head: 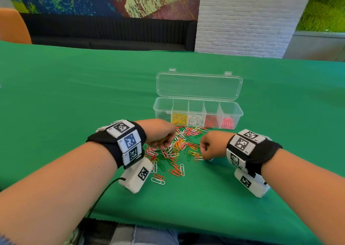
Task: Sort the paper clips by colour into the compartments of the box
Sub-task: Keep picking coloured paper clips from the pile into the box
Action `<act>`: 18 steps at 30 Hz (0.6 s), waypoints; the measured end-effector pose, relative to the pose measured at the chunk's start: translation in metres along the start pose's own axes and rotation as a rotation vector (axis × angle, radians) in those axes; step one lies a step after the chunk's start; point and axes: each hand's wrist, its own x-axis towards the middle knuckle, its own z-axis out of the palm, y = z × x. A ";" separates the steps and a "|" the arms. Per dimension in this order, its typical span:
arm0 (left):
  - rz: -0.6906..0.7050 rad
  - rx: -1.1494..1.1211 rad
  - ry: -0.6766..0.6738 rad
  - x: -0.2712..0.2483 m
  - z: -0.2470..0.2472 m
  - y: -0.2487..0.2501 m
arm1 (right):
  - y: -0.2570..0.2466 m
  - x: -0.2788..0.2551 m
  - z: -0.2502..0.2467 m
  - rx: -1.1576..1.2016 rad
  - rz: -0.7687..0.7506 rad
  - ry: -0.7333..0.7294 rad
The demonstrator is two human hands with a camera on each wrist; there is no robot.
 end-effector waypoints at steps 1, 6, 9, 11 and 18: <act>0.005 0.011 -0.003 0.001 0.002 0.004 | 0.000 0.000 0.000 -0.003 0.009 -0.007; 0.115 0.287 -0.026 0.006 0.010 0.018 | 0.001 -0.001 0.000 -0.001 0.017 0.008; 0.164 0.435 0.029 0.009 0.017 0.021 | 0.002 -0.001 0.001 0.021 0.023 0.028; 0.200 0.506 0.039 0.012 0.024 0.023 | 0.002 -0.002 0.001 0.037 0.025 0.041; 0.244 0.621 0.041 0.020 0.035 0.030 | 0.002 -0.005 -0.003 0.092 0.023 0.123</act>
